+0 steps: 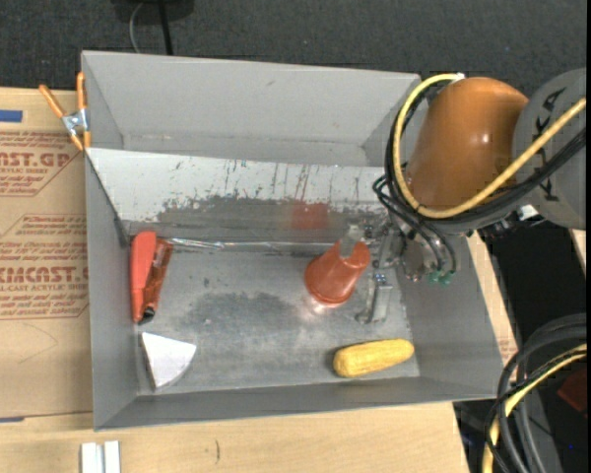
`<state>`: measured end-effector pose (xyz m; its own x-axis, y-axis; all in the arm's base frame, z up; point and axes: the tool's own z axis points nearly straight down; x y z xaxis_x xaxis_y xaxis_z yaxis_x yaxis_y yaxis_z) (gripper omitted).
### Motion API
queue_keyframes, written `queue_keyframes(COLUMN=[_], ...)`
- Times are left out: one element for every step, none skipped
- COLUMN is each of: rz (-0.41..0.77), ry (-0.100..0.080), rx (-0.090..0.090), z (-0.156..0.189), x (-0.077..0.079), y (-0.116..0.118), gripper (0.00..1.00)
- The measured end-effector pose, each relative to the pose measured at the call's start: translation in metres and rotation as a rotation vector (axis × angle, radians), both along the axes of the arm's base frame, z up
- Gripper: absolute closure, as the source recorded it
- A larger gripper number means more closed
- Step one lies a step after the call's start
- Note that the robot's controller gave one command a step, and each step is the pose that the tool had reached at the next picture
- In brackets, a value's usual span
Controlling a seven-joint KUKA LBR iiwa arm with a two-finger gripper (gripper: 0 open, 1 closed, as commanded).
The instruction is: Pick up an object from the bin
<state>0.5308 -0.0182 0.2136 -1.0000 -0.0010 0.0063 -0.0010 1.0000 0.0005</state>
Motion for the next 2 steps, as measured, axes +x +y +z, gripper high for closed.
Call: queue_keyframes(rz=[0.000,-0.012], ry=[-0.008,-0.012], rx=[0.000,0.001], z=[0.004,-0.030], x=[0.002,-0.008], y=[0.000,-0.031], gripper=[0.00,0.00])
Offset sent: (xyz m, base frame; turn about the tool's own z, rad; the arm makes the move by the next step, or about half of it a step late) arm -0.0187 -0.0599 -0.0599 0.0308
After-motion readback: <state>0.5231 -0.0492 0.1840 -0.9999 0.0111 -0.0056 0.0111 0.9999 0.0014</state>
